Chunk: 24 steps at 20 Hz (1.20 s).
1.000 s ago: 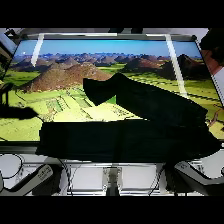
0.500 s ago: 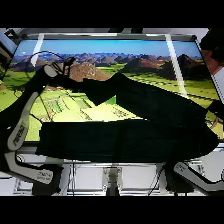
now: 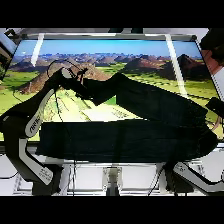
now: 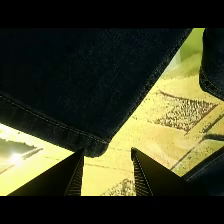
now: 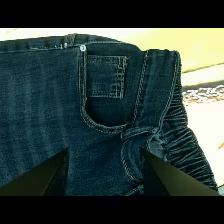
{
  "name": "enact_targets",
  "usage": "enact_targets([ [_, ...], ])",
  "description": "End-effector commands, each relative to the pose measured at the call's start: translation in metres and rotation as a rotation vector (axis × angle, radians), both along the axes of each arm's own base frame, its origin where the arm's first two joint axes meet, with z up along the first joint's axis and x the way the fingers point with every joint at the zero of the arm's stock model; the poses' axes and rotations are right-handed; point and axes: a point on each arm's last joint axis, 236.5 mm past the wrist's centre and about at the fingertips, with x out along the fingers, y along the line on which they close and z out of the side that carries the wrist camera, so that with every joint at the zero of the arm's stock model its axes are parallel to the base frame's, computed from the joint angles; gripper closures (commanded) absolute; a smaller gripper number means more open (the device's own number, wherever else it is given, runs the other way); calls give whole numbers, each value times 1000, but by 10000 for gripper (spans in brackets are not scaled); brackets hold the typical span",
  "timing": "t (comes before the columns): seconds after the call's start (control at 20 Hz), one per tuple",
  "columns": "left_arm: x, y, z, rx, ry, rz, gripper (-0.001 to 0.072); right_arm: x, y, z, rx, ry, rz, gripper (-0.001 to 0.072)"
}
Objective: Fold the clothes and pants, and hang the long-sleeved shirts on hangers.
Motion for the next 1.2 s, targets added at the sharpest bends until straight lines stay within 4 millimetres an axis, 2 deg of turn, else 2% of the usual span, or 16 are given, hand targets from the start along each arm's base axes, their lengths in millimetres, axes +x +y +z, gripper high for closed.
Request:
enact_targets([
  [0.0, -13, -2, -6, 6, 78, 10, 348, 1, 0, 1, -2, -3, 1, 231],
  [0.25, -21, 5, -9, 37, 121, 13, 349, 1, 0, 1, -2, -3, 1, 231],
  [0.4, -17, 3, -11, 37, 109, 30, 349, 1, 0, 1, -3, -4, 1, 231],
  [0.65, -17, -14, -38, 47, 112, 21, 362, 1, 0, 1, -3, -4, 1, 231],
  [0.7, -13, -16, -41, 46, 100, 28, 401, 1, 0, 1, -3, -4, 1, 231],
  [0.75, -6, -17, -41, 43, 74, 43, 473, 1, 0, 1, -3, -4, 1, 231],
  [0.8, 1, -17, -39, 39, 47, 58, 484, 1, 0, 1, -3, -4, 1, 231],
  [1.0, 16, -18, -34, 32, -9, 83, 679, 1, 0, 1, -3, -4, 1, 231],
  [1.15, 21, -14, -29, 31, -22, 90, 680, 1, 0, 1, -2, -3, 1, 231],
])
